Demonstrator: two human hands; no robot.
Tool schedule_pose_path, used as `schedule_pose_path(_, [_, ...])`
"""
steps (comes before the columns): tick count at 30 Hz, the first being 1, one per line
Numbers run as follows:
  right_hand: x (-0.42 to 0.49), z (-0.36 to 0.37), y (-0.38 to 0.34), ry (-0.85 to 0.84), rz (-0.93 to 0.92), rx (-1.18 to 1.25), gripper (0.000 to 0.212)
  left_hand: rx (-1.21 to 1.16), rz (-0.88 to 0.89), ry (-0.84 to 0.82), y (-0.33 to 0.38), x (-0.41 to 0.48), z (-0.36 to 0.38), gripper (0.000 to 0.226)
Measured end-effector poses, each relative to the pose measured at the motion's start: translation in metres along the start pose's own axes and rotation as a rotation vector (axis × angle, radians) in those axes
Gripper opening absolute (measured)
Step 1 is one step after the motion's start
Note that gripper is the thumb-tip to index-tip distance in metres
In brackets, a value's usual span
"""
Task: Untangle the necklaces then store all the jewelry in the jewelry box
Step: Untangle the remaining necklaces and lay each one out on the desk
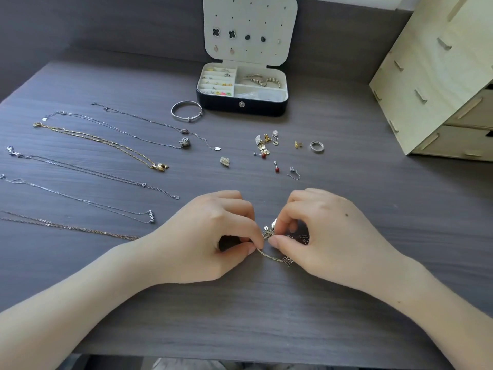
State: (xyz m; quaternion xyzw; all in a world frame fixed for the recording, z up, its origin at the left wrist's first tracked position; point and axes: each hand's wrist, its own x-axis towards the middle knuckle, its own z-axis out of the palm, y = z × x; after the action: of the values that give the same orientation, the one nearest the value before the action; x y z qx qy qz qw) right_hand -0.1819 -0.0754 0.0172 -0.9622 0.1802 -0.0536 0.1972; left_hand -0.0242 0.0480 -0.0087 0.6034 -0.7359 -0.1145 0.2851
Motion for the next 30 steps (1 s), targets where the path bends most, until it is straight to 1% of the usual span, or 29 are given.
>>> schedule_pose_path(4, [0.002,0.000,-0.006,-0.033,0.057,-0.007,0.011,-0.002,0.006,-0.001,0.000,0.000,0.001,0.016])
schedule_pose_path(6, [0.002,0.000,-0.008,-0.048,0.081,0.022,0.011,-0.006,0.009,0.001,0.001,0.000,0.001,0.016])
schedule_pose_path(10, [0.003,-0.002,-0.005,-0.062,0.178,0.160,0.017,-0.015,0.007,-0.008,0.001,-0.001,0.001,0.016])
schedule_pose_path(13, [0.005,-0.009,0.001,-0.062,0.230,0.263,0.017,-0.024,0.007,-0.016,0.002,-0.002,0.002,0.015])
schedule_pose_path(18, [0.008,-0.010,0.008,-0.031,0.224,0.347,0.014,-0.042,0.000,-0.027,0.002,-0.002,0.001,0.014])
schedule_pose_path(21, [0.009,-0.009,0.011,-0.044,0.223,0.383,0.015,-0.057,-0.008,-0.025,0.002,-0.002,0.001,0.012])
schedule_pose_path(27, [0.007,-0.010,0.013,-0.047,0.222,0.475,0.015,-0.118,-0.066,-0.007,0.005,-0.002,-0.004,0.012])
schedule_pose_path(30, [0.006,-0.010,0.013,-0.048,0.213,0.511,0.012,-0.201,-0.127,0.041,0.008,-0.001,-0.007,0.014])
